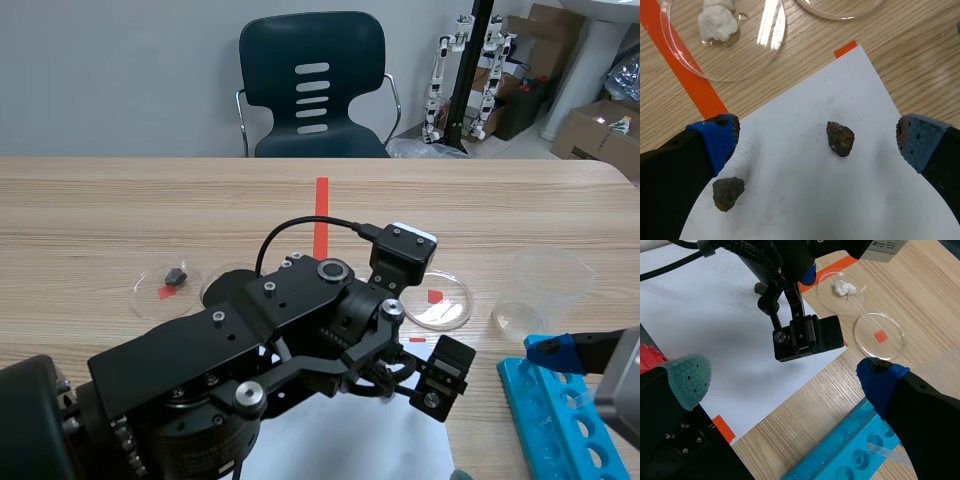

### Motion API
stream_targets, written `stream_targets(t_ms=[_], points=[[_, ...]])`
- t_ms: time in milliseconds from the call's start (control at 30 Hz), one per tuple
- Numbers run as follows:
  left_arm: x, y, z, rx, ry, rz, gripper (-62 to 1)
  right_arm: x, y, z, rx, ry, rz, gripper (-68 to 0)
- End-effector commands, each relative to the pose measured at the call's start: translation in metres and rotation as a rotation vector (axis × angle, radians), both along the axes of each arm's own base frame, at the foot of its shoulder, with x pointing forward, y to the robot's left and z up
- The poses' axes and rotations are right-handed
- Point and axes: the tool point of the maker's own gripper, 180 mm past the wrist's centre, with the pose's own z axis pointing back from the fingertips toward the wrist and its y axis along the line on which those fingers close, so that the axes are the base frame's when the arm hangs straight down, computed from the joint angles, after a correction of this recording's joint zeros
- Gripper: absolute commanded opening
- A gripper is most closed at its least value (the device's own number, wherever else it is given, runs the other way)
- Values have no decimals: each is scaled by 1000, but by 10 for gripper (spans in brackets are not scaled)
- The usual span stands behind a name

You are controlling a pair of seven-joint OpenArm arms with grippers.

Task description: Return to the home posture

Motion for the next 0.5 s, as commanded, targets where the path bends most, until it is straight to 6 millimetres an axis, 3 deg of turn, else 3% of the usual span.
stream_targets(t_ms=[0, 300, 467], points=[[3, -4, 7, -16, -20, -5, 14, 6, 4, 10, 24, -35, 1, -67], [4, 9, 0, 19, -25, -26, 14, 6, 4, 10, 24, -35, 1, -67], [7, 19, 8, -25, -82, -60, 14, 6, 4, 10, 24, -35, 1, -67]])
